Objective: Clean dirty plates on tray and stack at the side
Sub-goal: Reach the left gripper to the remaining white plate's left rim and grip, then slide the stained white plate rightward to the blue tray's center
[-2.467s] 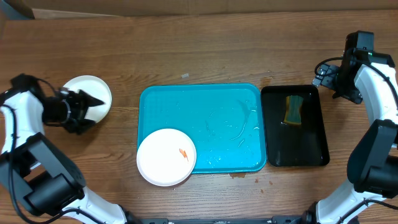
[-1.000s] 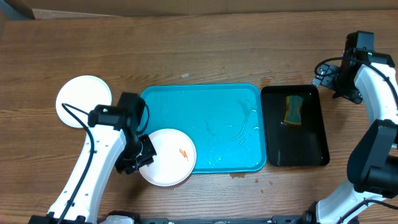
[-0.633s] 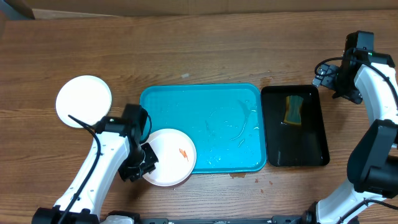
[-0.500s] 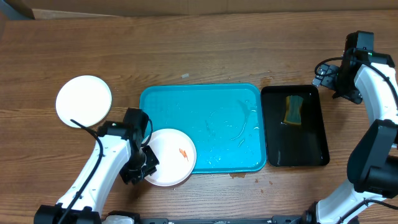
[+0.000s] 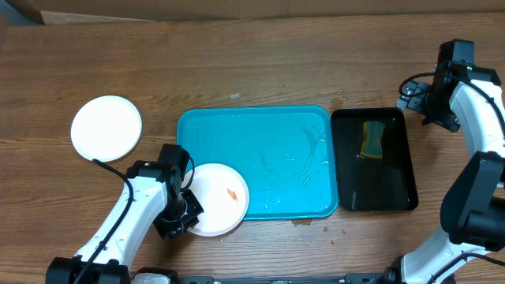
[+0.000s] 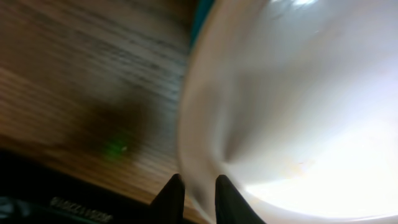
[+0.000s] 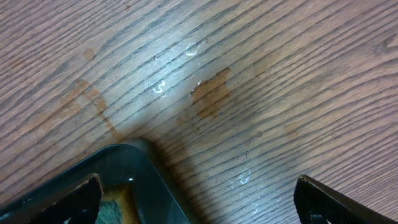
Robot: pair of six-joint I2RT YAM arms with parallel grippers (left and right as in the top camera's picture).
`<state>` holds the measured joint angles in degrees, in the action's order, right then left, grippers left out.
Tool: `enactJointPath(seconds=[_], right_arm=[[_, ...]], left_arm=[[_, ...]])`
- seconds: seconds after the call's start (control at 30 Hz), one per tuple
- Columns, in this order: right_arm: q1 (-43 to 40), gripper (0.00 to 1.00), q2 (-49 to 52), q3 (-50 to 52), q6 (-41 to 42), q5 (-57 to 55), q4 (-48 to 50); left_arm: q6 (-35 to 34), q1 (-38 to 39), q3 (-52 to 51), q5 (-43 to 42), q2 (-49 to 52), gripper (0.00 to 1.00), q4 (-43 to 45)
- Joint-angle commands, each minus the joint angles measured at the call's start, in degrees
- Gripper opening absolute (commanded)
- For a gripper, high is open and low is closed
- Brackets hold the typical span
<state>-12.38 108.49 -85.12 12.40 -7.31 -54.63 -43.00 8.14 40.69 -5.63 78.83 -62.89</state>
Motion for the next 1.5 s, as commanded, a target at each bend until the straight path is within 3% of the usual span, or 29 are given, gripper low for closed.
enactJointPath(seconds=[0.0, 0.3, 0.57, 0.73, 0.9, 1.0, 1.2, 1.37, 1.47], right_arm=[[-0.07, 1.00, -1.55, -0.76, 0.48, -0.15, 0.33], [-0.09, 1.00, -1.57, -0.76, 0.48, -0.15, 0.33], [-0.07, 1.00, -1.55, -0.76, 0.48, -0.15, 0.33], [-0.07, 1.00, -1.55, -0.76, 0.48, -0.15, 0.33], [-0.07, 1.00, -1.55, -0.76, 0.50, -0.15, 0.33], [-0.07, 1.00, -1.57, -0.76, 0.48, -0.15, 0.33], [-0.07, 1.00, -1.55, -0.76, 0.48, -0.15, 0.33], [-0.07, 1.00, -1.55, -0.76, 0.48, -0.15, 0.33], [-0.07, 1.00, -1.57, -0.76, 0.48, -0.15, 0.33]], left_arm=[[-0.72, -0.24, -0.57, -5.20, -0.09, 0.14, 1.70], [-0.76, -0.24, -0.57, -12.98, -0.09, 0.13, 13.49], [0.20, -0.17, -0.15, -17.05, -0.09, 0.29, 28.68], [6.88, -0.24, 6.71, -13.73, -0.09, 0.36, 22.73], [17.22, -0.17, 13.94, -3.26, -0.09, 0.27, 15.69], [19.41, -0.17, 13.73, 3.85, 0.70, 0.28, 16.02], [23.06, 0.11, 13.70, 3.89, 7.28, 0.38, 19.12], [26.84, 1.22, 13.70, -2.01, 14.16, 0.38, 22.21], [26.75, 1.77, 13.70, -2.03, 17.68, 0.32, 23.15]])
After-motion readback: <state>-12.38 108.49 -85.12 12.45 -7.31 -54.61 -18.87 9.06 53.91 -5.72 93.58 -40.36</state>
